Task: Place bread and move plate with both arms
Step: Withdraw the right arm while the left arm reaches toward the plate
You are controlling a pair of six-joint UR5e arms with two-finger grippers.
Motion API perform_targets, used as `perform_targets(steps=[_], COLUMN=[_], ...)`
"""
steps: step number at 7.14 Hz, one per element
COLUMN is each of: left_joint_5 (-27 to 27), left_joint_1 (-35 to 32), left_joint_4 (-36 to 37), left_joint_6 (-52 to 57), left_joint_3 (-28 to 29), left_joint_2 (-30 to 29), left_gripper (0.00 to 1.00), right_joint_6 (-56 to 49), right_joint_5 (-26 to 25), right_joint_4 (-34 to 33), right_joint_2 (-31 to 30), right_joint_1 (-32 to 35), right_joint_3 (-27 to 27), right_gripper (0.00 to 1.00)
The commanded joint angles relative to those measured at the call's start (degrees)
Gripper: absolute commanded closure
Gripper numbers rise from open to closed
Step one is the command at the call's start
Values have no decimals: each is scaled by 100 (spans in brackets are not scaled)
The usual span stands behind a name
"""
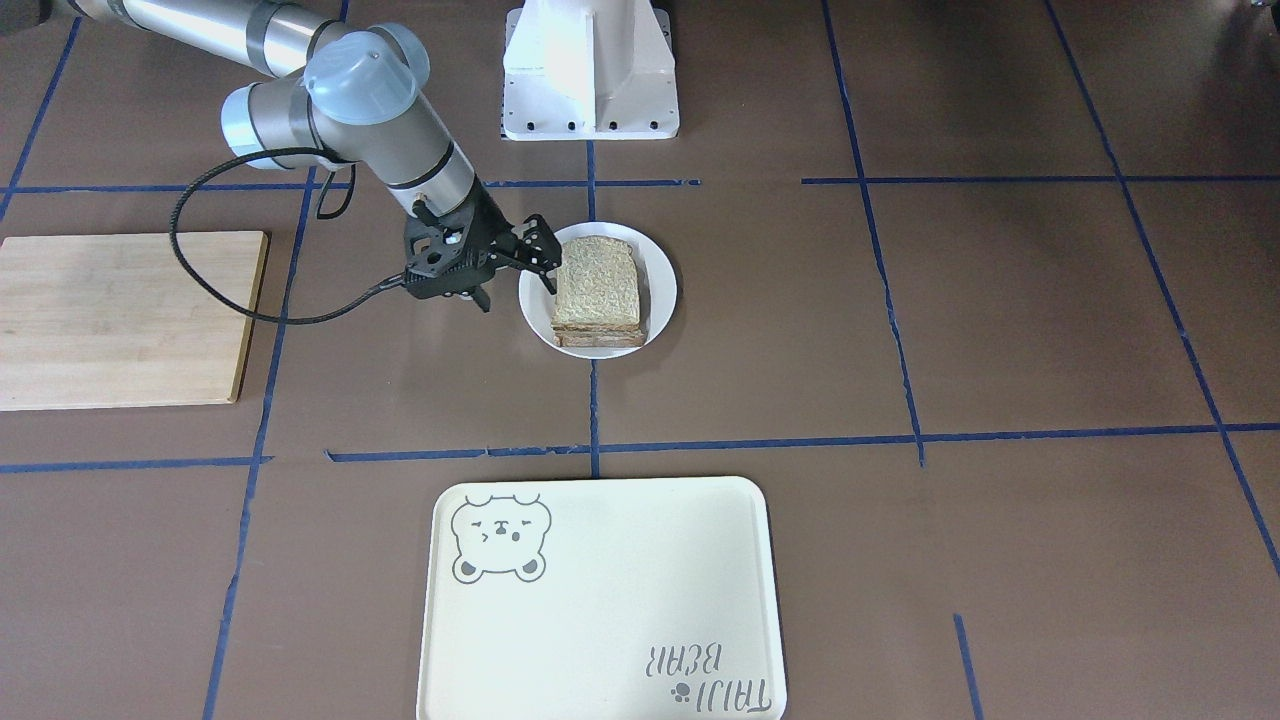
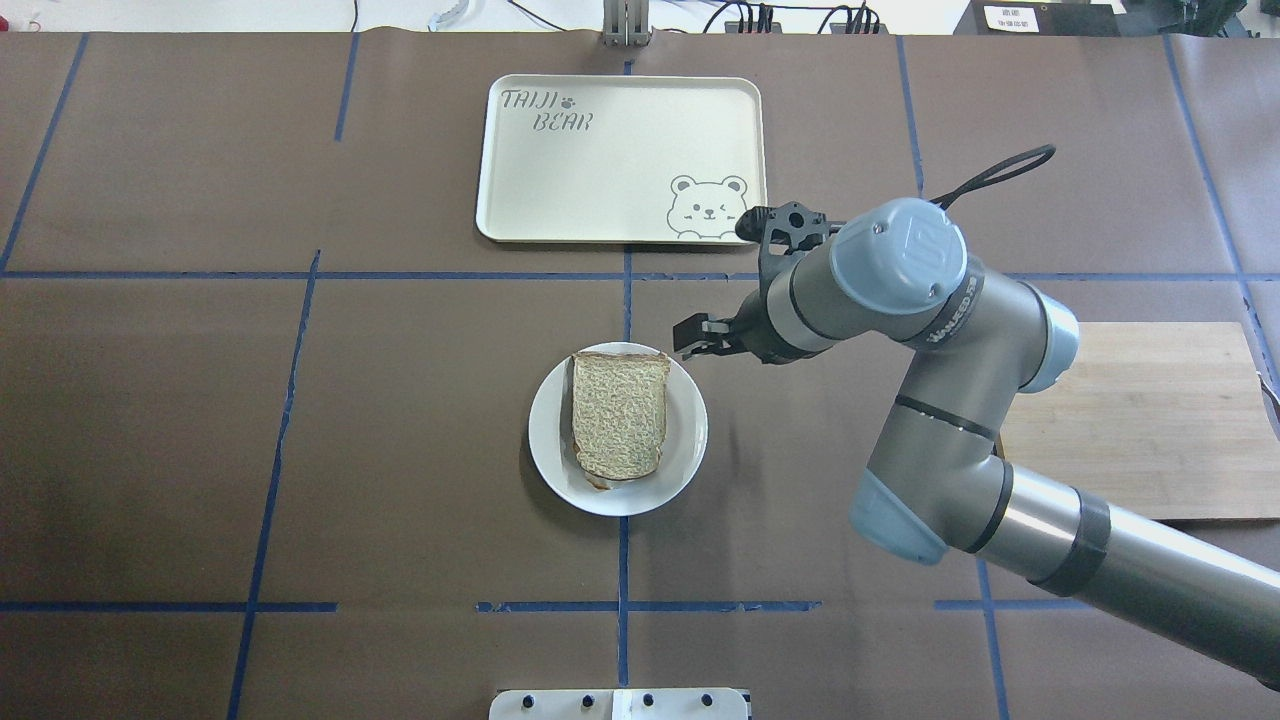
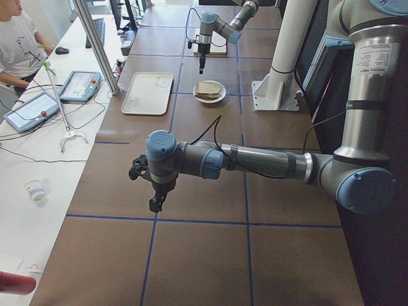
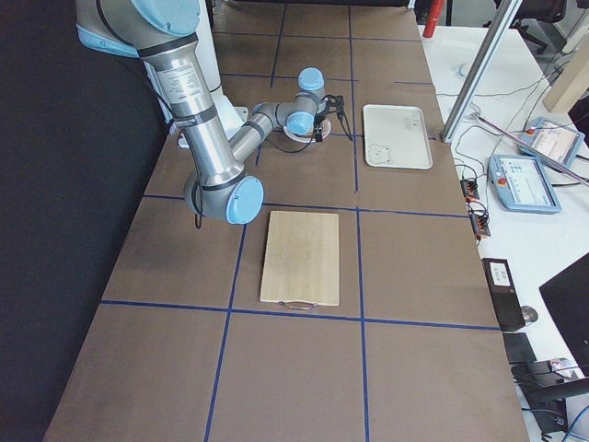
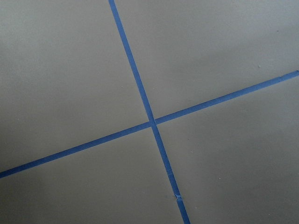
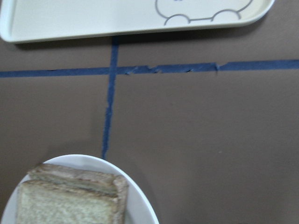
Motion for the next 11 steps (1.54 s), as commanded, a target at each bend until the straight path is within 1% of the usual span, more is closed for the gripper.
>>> perform_targets(steps=[1, 2, 3, 4, 5, 6, 7, 8, 9, 10, 11], left_joint_5=[-9, 0, 52, 96, 245, 786, 1409, 1589, 1669, 2279, 3033], left_joint_1=[236, 708, 1287, 1893, 2412, 3114, 3817, 4294, 4699, 5268, 5883], left_joint_4=[-655, -1276, -2013, -2908, -3491, -3671, -3673, -3681, -3682, -3708, -3899], left_joint_6=[-588, -1412, -2516, -3885, -5125, -6051, -6861, -7548, -8486, -9365, -10027], left_joint_3=[-38, -30, -21, -21, -65, -256, -398, -399, -399, -408, -399], left_joint_2=[-6, 20, 29, 29, -14, -102, -294, -653, -1022, -1321, -1533], left_gripper=[0, 0, 0, 0, 0, 0, 0, 0, 0, 0, 0], right_joint_6=[-1633, -2564, -3113, -3902, -4667, -5353, -6047, -6585, -7043, -7213, -7214], right_joint_5=[228, 237, 403, 935, 1445, 1816, 2211, 2337, 2347, 2269, 2259], right_joint_4=[-1809, -2141, -2109, -2100, -2100, -2048, -2039, -2030, -2065, -2074, -2082], right_joint_2=[-13, -326, -886, -1266, -1635, -2048, -2521, -3031, -3358, -3500, -3484], right_joint_1=[681, 962, 1287, 1873, 2462, 2999, 3631, 4220, 4730, 4901, 4903], right_joint_3=[290, 536, 782, 828, 828, 811, 776, 793, 784, 767, 758], right_gripper=[0, 0, 0, 0, 0, 0, 0, 0, 0, 0, 0])
